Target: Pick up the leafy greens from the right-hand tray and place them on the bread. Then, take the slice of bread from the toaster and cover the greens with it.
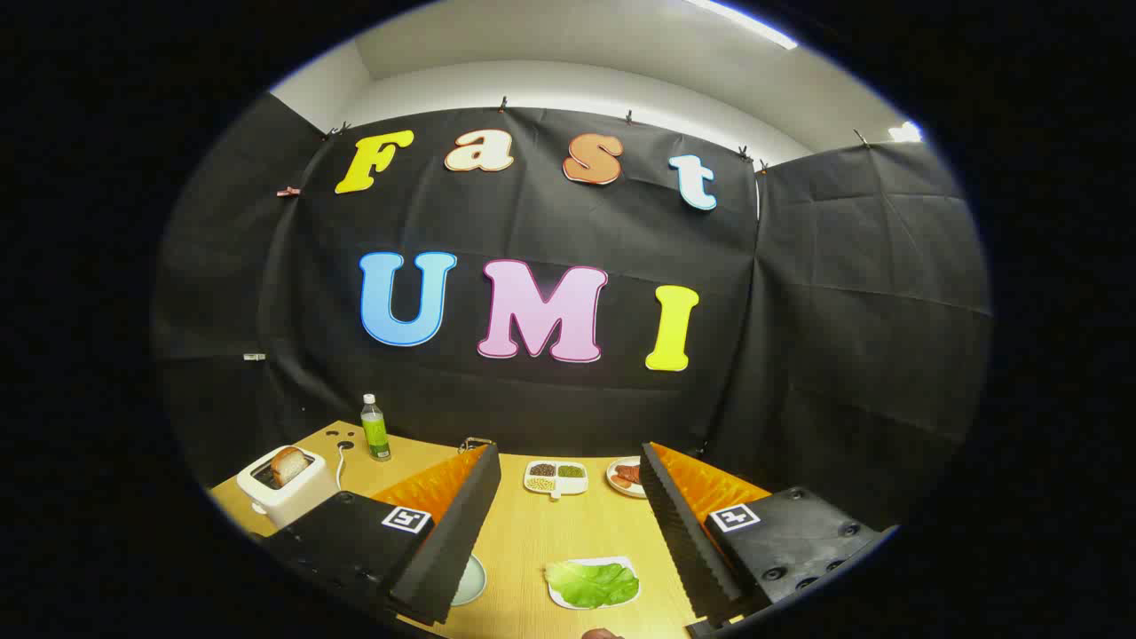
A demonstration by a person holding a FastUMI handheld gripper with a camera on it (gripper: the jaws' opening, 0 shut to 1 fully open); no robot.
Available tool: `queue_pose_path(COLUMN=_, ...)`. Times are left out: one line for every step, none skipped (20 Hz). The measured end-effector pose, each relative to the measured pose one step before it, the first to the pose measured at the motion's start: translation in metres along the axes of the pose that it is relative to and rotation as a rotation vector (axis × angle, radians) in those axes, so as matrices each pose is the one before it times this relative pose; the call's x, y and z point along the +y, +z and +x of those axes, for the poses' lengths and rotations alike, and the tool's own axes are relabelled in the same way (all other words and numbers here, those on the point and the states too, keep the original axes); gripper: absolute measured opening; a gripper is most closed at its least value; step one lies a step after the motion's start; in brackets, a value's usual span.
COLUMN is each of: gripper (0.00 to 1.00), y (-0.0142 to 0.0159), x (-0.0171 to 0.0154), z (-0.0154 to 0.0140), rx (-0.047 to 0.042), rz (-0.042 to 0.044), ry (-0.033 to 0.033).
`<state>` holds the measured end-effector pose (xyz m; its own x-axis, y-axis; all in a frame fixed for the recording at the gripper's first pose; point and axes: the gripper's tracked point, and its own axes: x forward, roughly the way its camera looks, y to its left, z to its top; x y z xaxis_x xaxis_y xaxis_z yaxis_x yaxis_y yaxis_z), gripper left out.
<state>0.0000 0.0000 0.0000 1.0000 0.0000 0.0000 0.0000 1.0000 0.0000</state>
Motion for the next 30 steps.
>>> queue_pose_path(gripper=0.98, y=-0.00201, x=0.00090, z=-0.00039, rx=0.00331, rz=-0.00105, ry=0.00110)
queue_pose_path(gripper=0.98, y=-0.00251, x=-0.00100, z=-0.00096, rx=0.00350, rz=-0.00025, ry=-0.00142)
queue_pose_path(gripper=0.98, y=-0.00216, x=0.00064, z=-0.00101, rx=0.00299, rz=0.00261, ry=0.00029)
queue_pose_path(gripper=0.98, y=-0.00094, x=0.00105, z=-0.00098, rx=0.00252, rz=0.00406, ry=0.00104)
queue_pose_path(gripper=0.98, y=-0.00139, x=0.00037, z=-0.00079, rx=0.00411, rz=0.00459, ry=0.00031)
queue_pose_path(gripper=0.98, y=-0.00273, x=0.00025, z=-0.00066, rx=0.00391, rz=0.00339, ry=0.00148)
queue_pose_path(gripper=0.98, y=-0.00130, x=-0.00014, z=-0.00029, rx=0.00314, rz=0.00215, ry=-0.00035)
queue_pose_path(gripper=0.98, y=-0.00143, x=-0.00086, z=-0.00081, rx=0.00192, rz=0.00143, ry=-0.00029)
queue_pose_path(gripper=0.98, y=-0.00087, x=-0.00013, z=0.00034, rx=0.00175, rz=0.00257, ry=0.00104)
queue_pose_path(gripper=0.98, y=-0.00104, x=0.00144, z=0.00007, rx=0.00214, rz=0.00515, ry=0.00295)
queue_pose_path(gripper=0.98, y=-0.00151, x=0.00016, z=-0.00024, rx=0.00306, rz=0.00444, ry=0.00118)
queue_pose_path(gripper=0.98, y=-0.00144, x=-0.00085, z=-0.00038, rx=0.00518, rz=0.00184, ry=-0.00139)
queue_pose_path(gripper=0.98, y=-0.00155, x=-0.00040, z=0.00018, rx=0.00483, rz=0.00068, ry=-0.00219)
queue_pose_path(gripper=0.98, y=-0.00127, x=0.00154, z=0.00007, rx=0.00550, rz=0.00193, ry=0.00311)
queue_pose_path(gripper=0.98, y=-0.00204, x=0.00106, z=-0.00036, rx=0.00844, rz=0.00159, ry=0.00255)
queue_pose_path(gripper=0.98, y=-0.00236, x=0.00108, z=-0.00051, rx=0.00685, rz=0.00034, ry=0.00362)
queue_pose_path(gripper=0.98, y=-0.00193, x=0.00056, z=-0.00010, rx=0.00676, rz=-0.00097, ry=0.00305)
queue_pose_path(gripper=0.98, y=-0.00199, x=0.00054, z=-0.00046, rx=0.00729, rz=-0.00259, ry=0.00270)
queue_pose_path(gripper=0.98, y=-0.00161, x=-0.00047, z=0.00008, rx=0.00553, rz=-0.00147, ry=0.00305)
queue_pose_path(gripper=0.98, y=-0.00119, x=0.00110, z=0.00030, rx=0.00392, rz=0.00085, ry=0.00816)
queue_pose_path(gripper=0.98, y=-0.00222, x=0.00189, z=0.00130, rx=0.00462, rz=0.00525, ry=0.01681)
queue_pose_path(gripper=0.98, y=-0.00412, x=0.00149, z=0.00210, rx=0.00963, rz=0.00207, ry=0.01342)
queue_pose_path(gripper=0.98, y=-0.00520, x=-0.00116, z=0.00471, rx=0.01261, rz=-0.00305, ry=0.01153)
queue_pose_path(gripper=0.98, y=-0.00661, x=-0.00201, z=0.00319, rx=0.01561, rz=-0.00872, ry=0.01094)
queue_pose_path(gripper=0.98, y=-0.00713, x=-0.00176, z=0.00422, rx=0.01608, rz=-0.01155, ry=0.01142)
queue_pose_path(gripper=0.98, y=-0.00697, x=-0.00162, z=0.00494, rx=0.01671, rz=-0.01161, ry=0.01346)
queue_pose_path(gripper=0.98, y=-0.00799, x=-0.00162, z=0.00586, rx=0.01946, rz=-0.00958, ry=0.01265)
queue_pose_path(gripper=0.98, y=-0.00836, x=-0.00295, z=0.00521, rx=0.01912, rz=-0.00741, ry=0.01302)
queue_pose_path(gripper=0.98, y=-0.00756, x=-0.00283, z=0.00713, rx=0.01749, rz=-0.00367, ry=0.01370)
queue_pose_path(gripper=0.98, y=-0.00996, x=-0.00298, z=0.00679, rx=0.02674, rz=-0.00692, ry=0.01006)
